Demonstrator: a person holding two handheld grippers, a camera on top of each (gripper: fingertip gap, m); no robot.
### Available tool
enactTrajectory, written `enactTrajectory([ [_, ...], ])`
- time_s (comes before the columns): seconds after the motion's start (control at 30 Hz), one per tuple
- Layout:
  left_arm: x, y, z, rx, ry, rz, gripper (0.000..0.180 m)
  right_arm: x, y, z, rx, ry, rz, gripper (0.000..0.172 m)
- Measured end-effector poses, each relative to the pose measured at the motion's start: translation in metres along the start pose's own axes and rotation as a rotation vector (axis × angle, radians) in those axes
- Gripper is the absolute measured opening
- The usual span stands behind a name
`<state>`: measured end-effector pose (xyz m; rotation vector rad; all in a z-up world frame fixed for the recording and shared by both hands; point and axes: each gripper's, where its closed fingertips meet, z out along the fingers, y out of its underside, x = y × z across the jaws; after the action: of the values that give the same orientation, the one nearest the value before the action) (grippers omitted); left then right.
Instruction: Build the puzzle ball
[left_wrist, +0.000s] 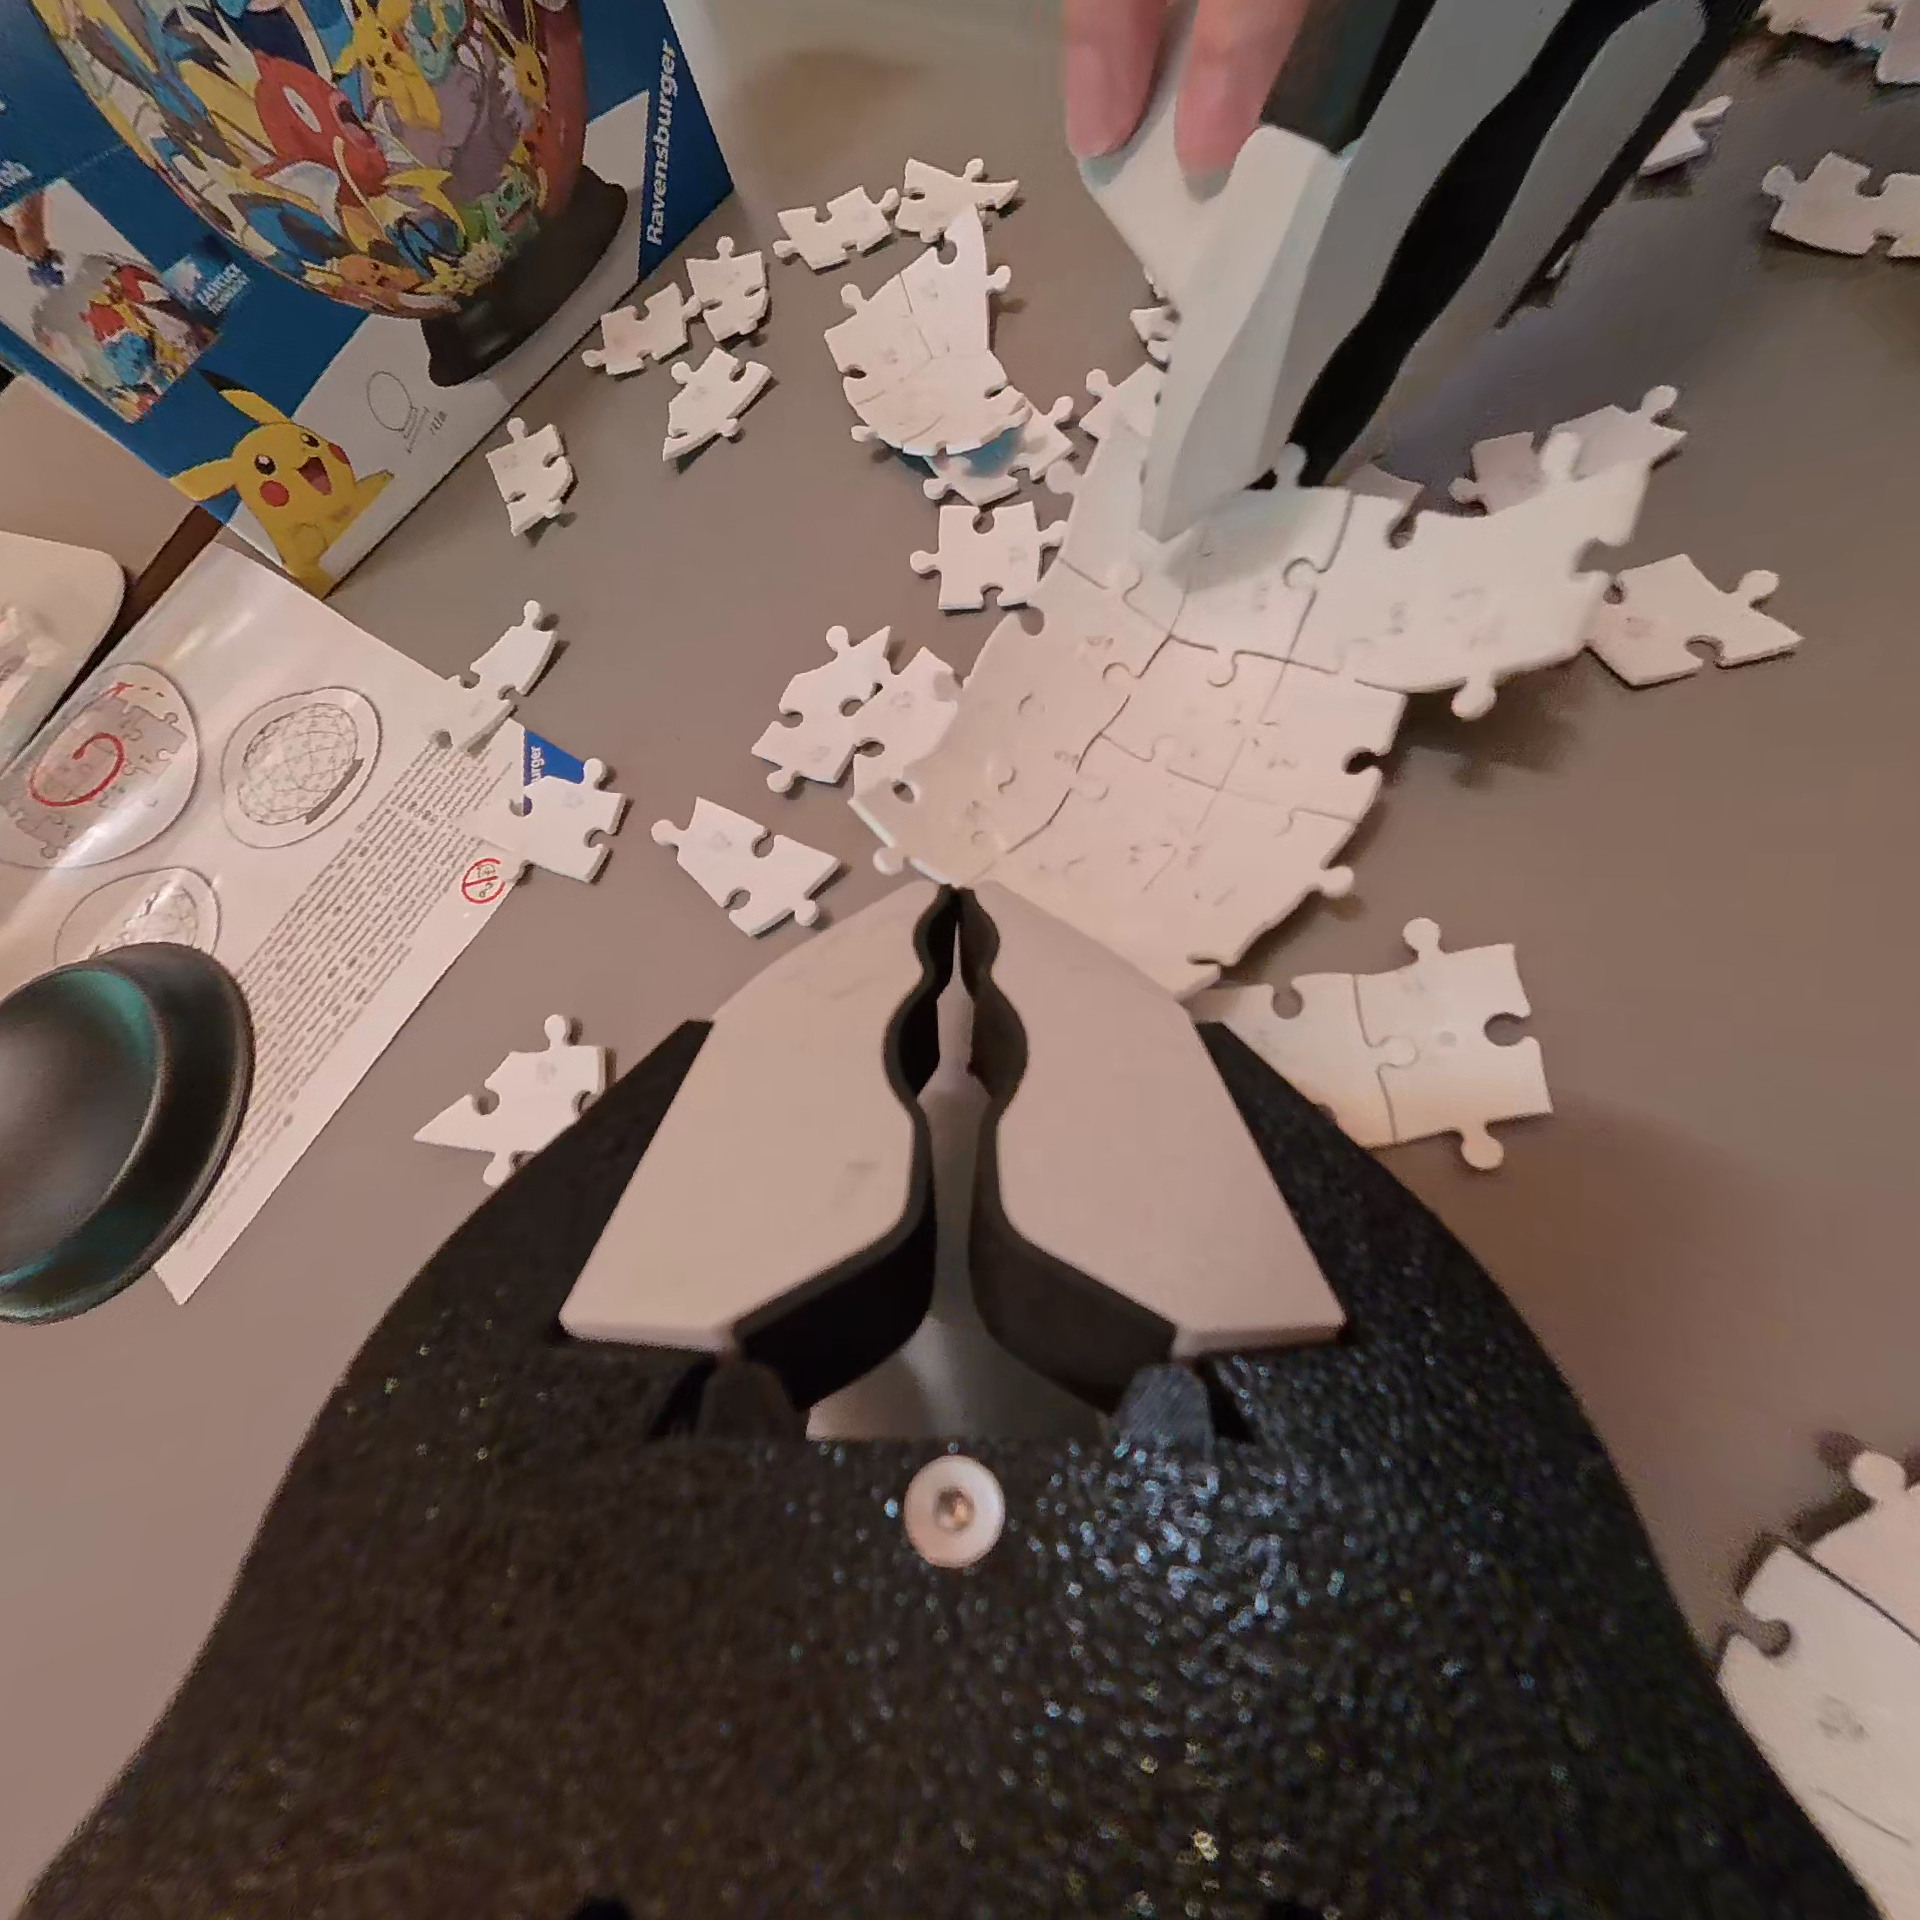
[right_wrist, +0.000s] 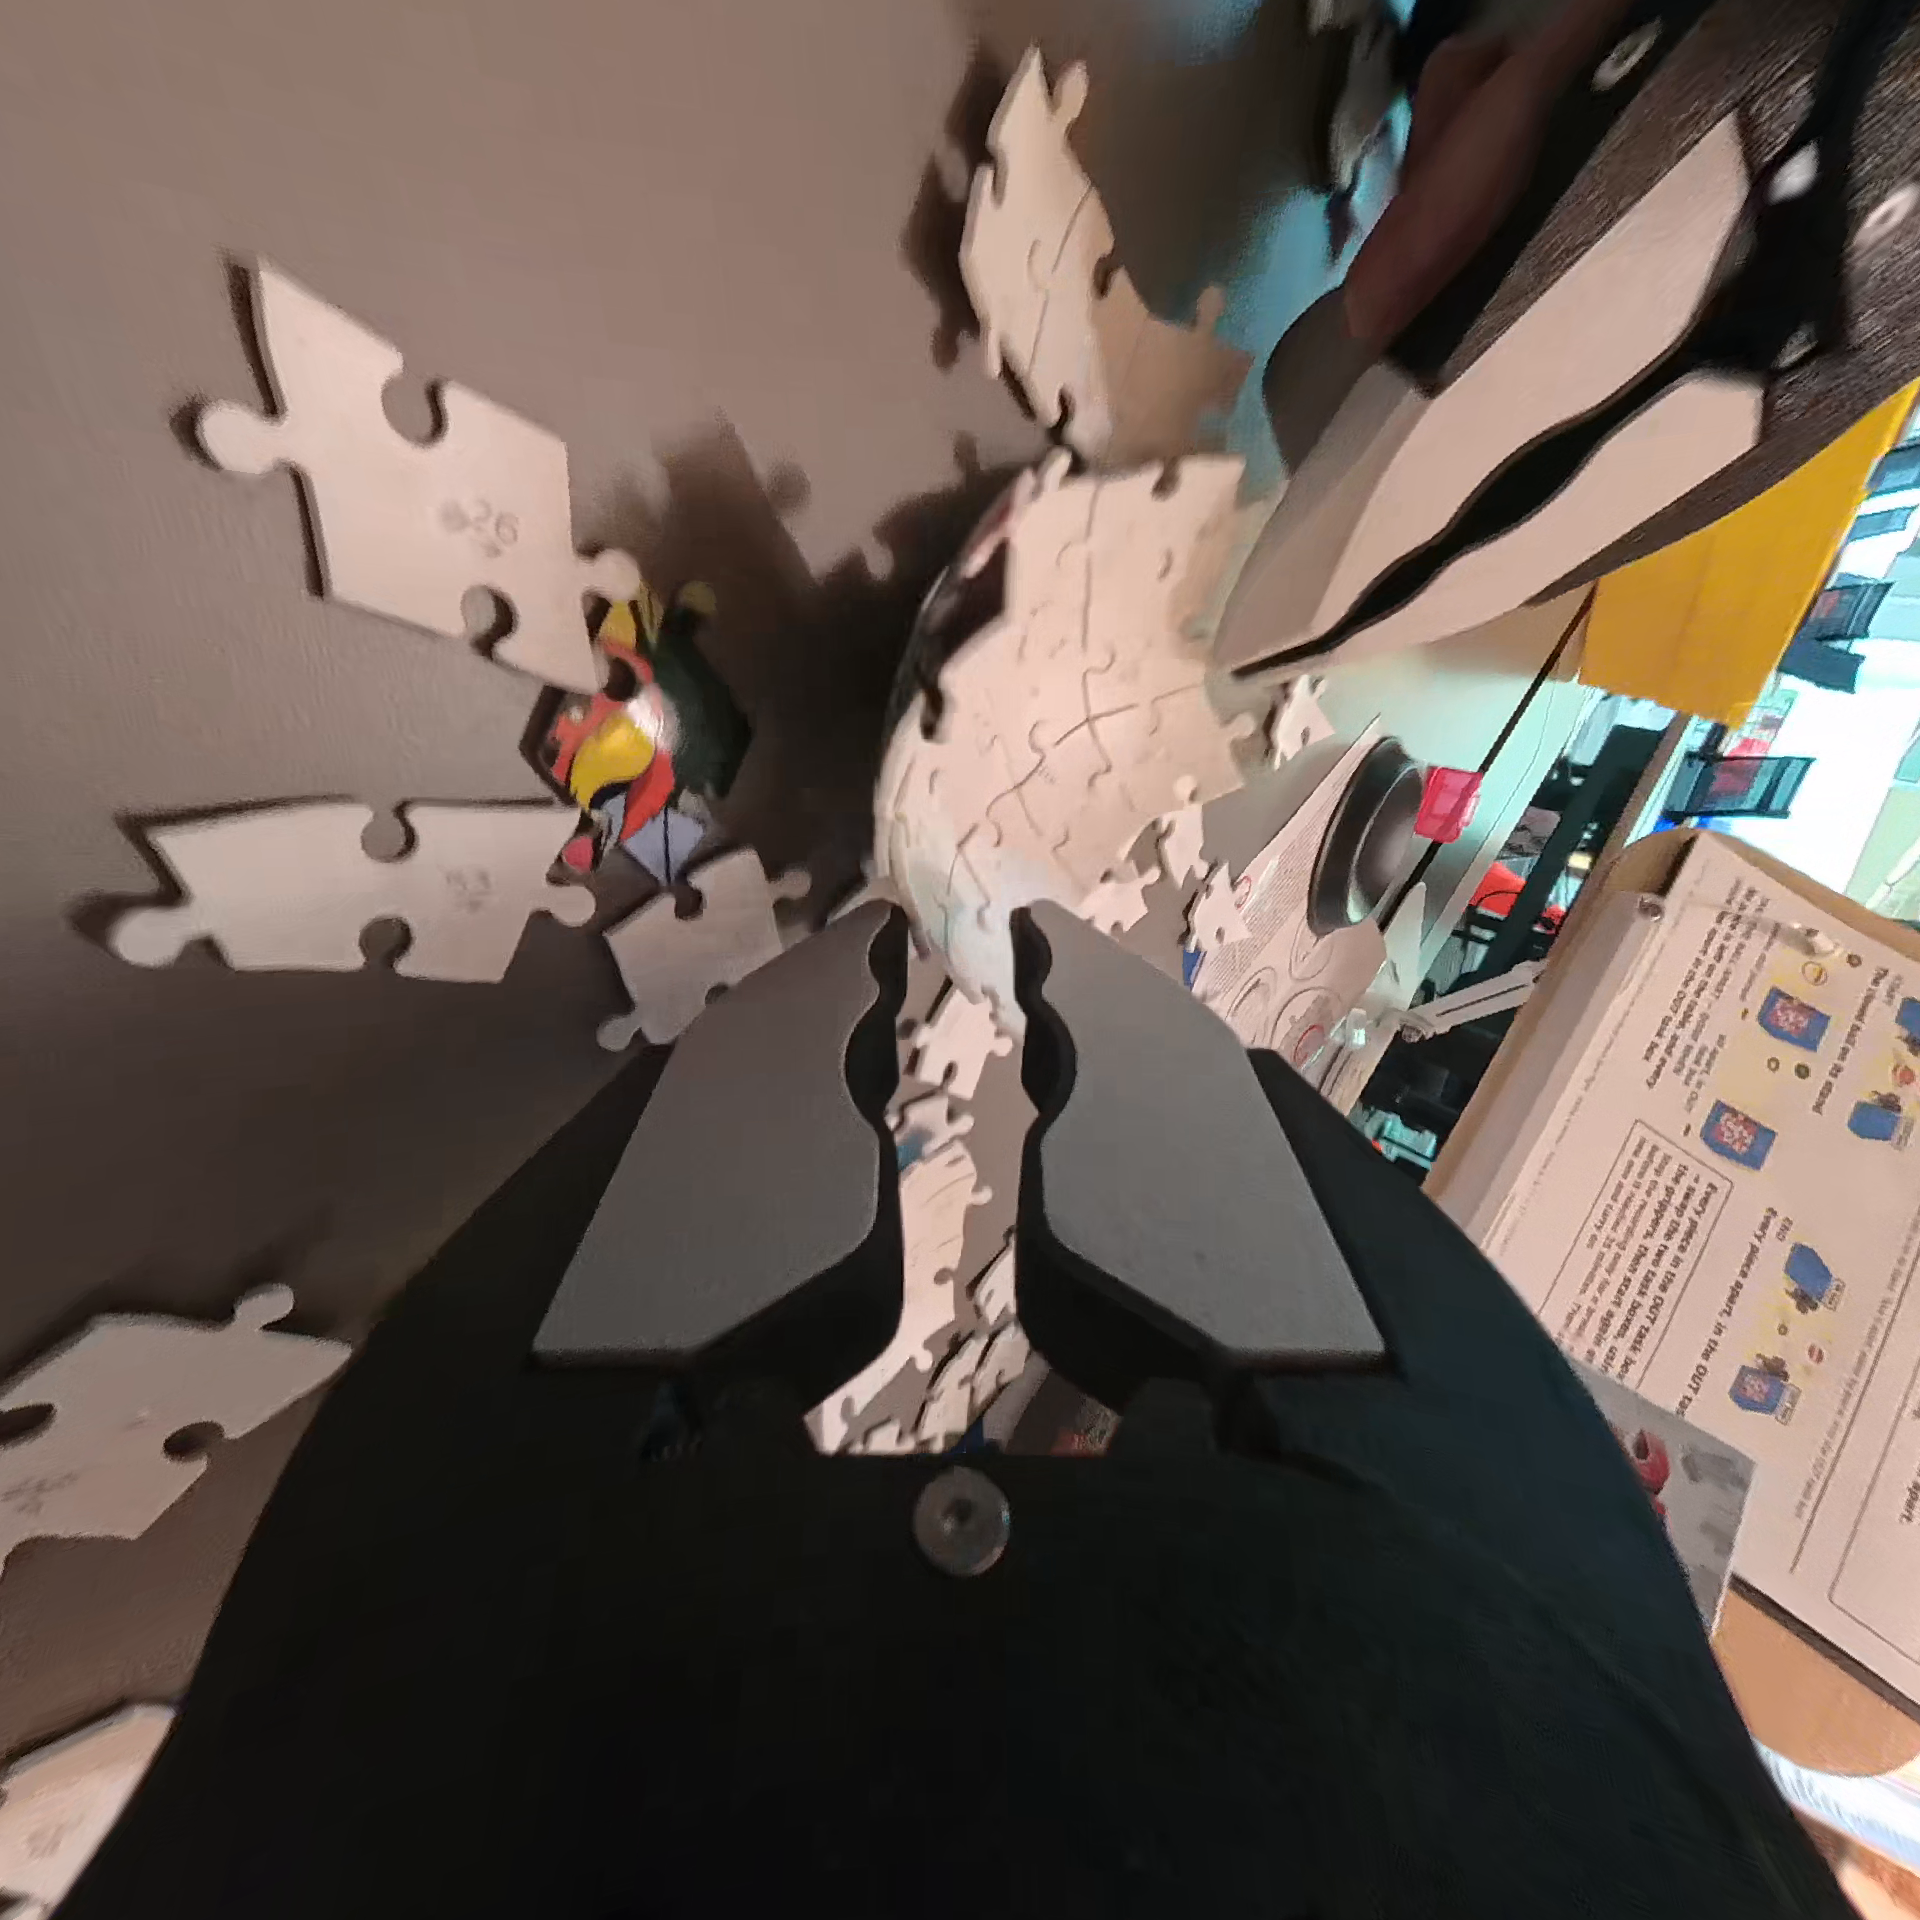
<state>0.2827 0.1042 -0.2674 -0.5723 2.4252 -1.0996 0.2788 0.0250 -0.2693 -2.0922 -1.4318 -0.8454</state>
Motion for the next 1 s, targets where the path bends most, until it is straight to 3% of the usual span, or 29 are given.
enactTrajectory([
  [0.23, 0.002, 0.001, 0.003, -0.014, 0.014, 0.016, 0.0, -0.011, -0.02, 0.006, 0.045, -0.009, 0.004, 0.015],
  [0.33, 0.002, -0.001, 0.004, -0.002, 0.016, 0.02, 0.0, -0.01, -0.021, 0.009, 0.052, 0.007, 0.022, 0.006],
  [0.8, 0.001, -0.005, 0.006, 0.021, 0.032, 0.038, 0.0, -0.004, -0.024, 0.01, 0.082, 0.045, 0.09, 0.003],
  [0.87, 0.002, -0.005, 0.006, 0.017, 0.042, 0.044, 0.0, -0.002, -0.021, 0.011, 0.07, 0.064, 0.093, 0.021],
  [1.0, 0.003, -0.006, 0.008, 0.016, 0.054, 0.061, 0.0, 0.0, -0.017, 0.012, 0.062, 0.052, 0.091, 0.025],
])
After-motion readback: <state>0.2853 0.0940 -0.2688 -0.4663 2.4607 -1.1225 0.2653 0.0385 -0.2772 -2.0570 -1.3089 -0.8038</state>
